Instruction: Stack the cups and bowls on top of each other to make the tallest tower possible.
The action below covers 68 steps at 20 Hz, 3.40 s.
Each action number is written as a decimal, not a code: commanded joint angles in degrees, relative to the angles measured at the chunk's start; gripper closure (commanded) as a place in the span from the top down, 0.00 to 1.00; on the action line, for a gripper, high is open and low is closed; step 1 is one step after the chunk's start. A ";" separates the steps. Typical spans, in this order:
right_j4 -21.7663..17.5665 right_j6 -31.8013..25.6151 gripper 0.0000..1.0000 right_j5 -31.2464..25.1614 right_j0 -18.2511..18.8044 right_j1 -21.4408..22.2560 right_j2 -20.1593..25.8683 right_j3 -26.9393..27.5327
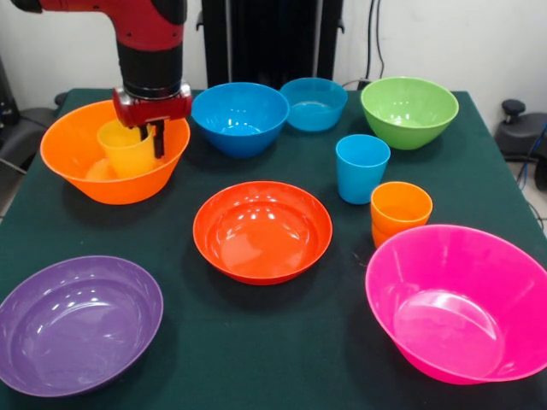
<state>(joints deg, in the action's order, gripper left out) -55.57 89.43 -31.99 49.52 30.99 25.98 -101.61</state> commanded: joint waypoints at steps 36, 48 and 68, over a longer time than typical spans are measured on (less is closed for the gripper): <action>-10.63 -13.84 0.00 -3.18 -3.76 -3.71 -0.40 7.66; -10.57 -14.04 0.00 -5.29 -4.36 -4.79 -1.00 8.05; -12.31 -17.72 1.00 -8.55 -6.30 -4.52 -2.34 8.50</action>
<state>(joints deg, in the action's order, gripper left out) -62.03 89.43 -35.74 45.26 28.56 24.83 -97.30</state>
